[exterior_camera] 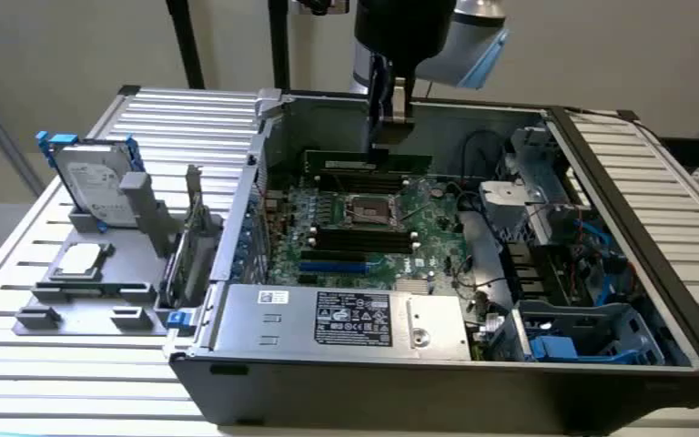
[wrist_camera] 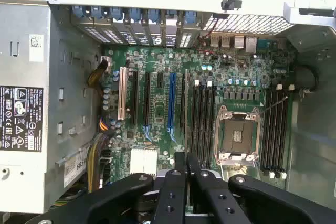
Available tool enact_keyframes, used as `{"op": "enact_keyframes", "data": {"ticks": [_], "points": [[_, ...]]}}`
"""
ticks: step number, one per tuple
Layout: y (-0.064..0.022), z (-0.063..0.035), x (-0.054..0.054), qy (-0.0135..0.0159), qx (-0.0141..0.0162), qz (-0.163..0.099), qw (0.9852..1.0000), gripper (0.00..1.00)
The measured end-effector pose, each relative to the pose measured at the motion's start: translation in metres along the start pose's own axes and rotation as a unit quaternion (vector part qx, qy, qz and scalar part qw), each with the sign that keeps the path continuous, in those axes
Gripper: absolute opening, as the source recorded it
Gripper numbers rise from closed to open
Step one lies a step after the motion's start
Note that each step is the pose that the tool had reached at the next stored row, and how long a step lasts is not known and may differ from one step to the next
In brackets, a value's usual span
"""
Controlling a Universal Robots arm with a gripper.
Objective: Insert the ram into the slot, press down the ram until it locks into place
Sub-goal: 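Insert the ram into the slot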
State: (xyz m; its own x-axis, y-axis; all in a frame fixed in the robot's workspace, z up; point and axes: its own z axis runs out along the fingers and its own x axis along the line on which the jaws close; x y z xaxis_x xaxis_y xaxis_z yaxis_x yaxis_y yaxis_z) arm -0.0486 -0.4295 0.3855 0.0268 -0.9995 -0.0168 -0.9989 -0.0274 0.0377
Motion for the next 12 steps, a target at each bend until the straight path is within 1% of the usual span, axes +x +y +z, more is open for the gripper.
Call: {"op": "enact_keyframes", "data": {"ticks": [12], "points": [[0.0, 0.0, 0.0, 0.0, 0.0, 0.0, 1.0, 0.13]]}}
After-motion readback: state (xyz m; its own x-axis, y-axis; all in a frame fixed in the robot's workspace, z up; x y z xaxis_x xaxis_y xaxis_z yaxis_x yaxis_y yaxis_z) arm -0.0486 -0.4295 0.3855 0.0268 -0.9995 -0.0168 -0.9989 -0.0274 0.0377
